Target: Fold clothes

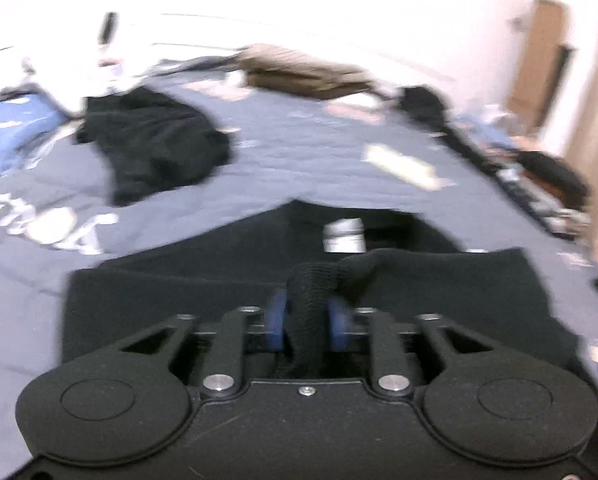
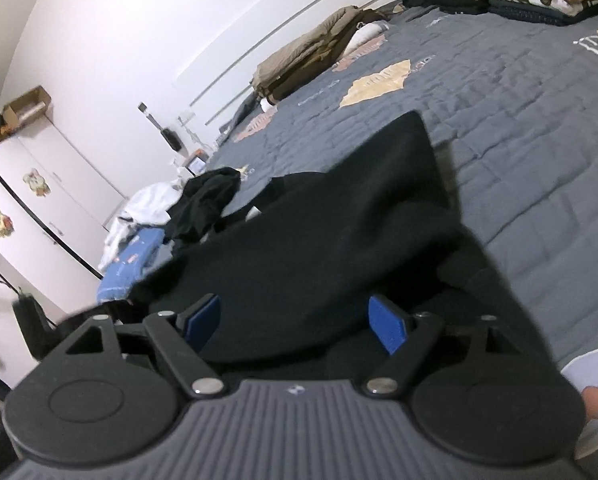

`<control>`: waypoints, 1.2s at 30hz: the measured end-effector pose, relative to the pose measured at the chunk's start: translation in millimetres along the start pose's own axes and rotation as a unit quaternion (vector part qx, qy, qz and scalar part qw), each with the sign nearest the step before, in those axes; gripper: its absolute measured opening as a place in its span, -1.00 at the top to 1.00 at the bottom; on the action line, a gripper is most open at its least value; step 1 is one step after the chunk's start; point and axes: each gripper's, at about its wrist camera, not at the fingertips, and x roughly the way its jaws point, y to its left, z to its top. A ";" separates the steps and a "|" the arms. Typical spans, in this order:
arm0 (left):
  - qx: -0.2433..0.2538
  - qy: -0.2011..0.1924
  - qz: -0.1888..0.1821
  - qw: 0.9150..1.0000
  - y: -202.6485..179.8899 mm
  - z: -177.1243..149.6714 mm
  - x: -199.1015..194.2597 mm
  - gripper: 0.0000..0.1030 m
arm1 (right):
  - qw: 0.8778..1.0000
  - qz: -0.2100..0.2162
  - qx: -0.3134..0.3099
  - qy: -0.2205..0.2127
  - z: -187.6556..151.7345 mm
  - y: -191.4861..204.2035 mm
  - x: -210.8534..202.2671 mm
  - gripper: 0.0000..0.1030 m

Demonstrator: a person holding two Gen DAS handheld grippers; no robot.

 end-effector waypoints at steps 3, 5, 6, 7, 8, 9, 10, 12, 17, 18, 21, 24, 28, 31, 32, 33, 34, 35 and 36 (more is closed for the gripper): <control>-0.008 0.005 0.017 1.000 5.0 -7.8 -8.5 -0.12 | 0.999 -0.031 -0.030 -0.001 4.1 -1.2 -2.4 -0.57; -0.024 0.004 0.005 1.000 2.8 -20.4 -24.3 -0.21 | 0.997 -0.058 -0.055 -0.002 8.7 -3.6 -4.8 -0.57; -0.036 0.006 -0.003 0.999 1.0 -27.6 -32.9 -0.23 | 0.995 -0.072 -0.066 -0.002 11.3 -6.5 -6.1 -0.57; -0.045 0.009 -0.013 0.999 -2.6 -33.9 -40.2 -0.24 | 0.993 -0.086 -0.076 -0.002 13.9 -10.6 -7.5 -0.57; -0.048 0.013 -0.027 0.998 -10.1 -38.9 -45.1 -0.25 | 0.991 -0.101 -0.085 -0.002 16.5 -14.7 -8.8 -0.57; -0.046 0.016 -0.043 0.998 -19.3 -45.7 -50.6 -0.35 | 0.989 -0.115 -0.095 -0.002 19.1 -18.8 -10.2 -0.57; -0.041 0.018 -0.059 0.997 -29.4 -55.0 -58.1 -0.45 | 0.986 -0.130 -0.102 -0.004 20.2 -23.0 -11.8 -0.57; -0.036 0.017 -0.087 0.995 -47.4 -71.0 -68.6 -0.46 | 0.981 -0.150 -0.120 -0.005 18.7 -29.7 -12.0 -0.57; -0.010 0.030 -0.130 0.991 -86.5 -95.2 -74.6 -0.46 | 0.967 -0.160 -0.196 0.002 9.0 -34.5 0.7 -0.57; 0.006 0.031 -0.128 0.991 -92.7 -96.2 -74.0 -0.46 | 0.965 -0.158 -0.207 0.008 6.6 -33.7 5.3 -0.57; -0.003 0.031 -0.139 0.990 -96.9 -101.2 -72.8 -0.46 | 0.962 -0.155 -0.226 -0.007 -0.2 -31.5 14.9 -0.56; -0.028 0.033 -0.152 0.987 -95.0 -109.3 -71.7 -0.47 | 0.955 -0.167 -0.244 -0.024 -2.4 -28.2 21.7 -0.53; -0.028 0.040 -0.155 0.987 -94.4 -115.0 -69.8 -0.47 | 0.959 -0.177 -0.220 -0.012 -1.8 -39.9 31.5 -0.21; -0.032 0.040 -0.156 0.986 -92.5 -115.1 -69.0 -0.47 | 0.959 -0.211 -0.190 0.004 0.3 -56.6 39.3 -0.10; -0.033 0.039 -0.155 0.987 -92.2 -114.9 -69.3 -0.47 | 0.956 -0.225 -0.186 0.003 0.7 -61.0 38.1 -0.10; -0.033 0.038 -0.154 0.987 -91.9 -114.7 -70.0 -0.47 | 0.954 -0.238 -0.180 0.001 2.4 -64.8 35.7 -0.09; -0.033 0.036 -0.153 0.987 -91.5 -114.6 -70.7 -0.47 | 0.955 -0.241 -0.171 0.004 5.3 -68.8 32.7 -0.10; -0.034 0.035 -0.153 0.987 -91.0 -114.3 -71.4 -0.47 | 0.957 -0.239 -0.162 0.009 8.2 -72.5 29.7 -0.10; -0.035 0.034 -0.153 0.987 -90.5 -113.8 -71.6 -0.47 | 0.958 -0.238 -0.159 0.016 10.1 -73.8 28.1 -0.10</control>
